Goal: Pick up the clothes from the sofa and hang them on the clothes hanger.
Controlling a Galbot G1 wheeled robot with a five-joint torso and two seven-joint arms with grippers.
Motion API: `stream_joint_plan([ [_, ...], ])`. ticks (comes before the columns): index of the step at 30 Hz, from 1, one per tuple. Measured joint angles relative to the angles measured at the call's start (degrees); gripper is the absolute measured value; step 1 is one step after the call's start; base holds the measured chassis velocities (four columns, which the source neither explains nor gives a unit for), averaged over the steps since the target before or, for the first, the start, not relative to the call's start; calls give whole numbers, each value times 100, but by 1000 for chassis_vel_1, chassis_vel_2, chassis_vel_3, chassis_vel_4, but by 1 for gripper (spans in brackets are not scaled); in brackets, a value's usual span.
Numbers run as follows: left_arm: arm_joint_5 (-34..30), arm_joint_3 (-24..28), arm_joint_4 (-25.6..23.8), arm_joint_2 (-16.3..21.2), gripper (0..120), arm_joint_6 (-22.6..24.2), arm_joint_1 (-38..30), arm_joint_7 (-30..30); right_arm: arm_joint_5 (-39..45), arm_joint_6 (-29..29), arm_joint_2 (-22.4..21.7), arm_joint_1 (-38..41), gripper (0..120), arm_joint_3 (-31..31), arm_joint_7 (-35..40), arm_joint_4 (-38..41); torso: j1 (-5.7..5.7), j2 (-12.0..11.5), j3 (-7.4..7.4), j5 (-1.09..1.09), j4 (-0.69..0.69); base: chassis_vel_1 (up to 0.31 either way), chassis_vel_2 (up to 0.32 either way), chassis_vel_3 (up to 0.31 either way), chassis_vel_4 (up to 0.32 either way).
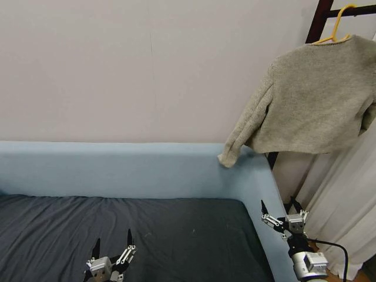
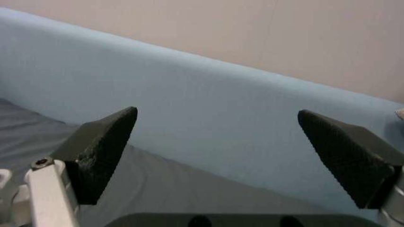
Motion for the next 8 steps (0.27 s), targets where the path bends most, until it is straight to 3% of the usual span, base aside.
stream_joint_plan([
  [8,-6,4,0,4,100,6,-7,3,4,-4,-5,14,100,-10,-1,0,0,0,0,0,0,0,0,0,0],
])
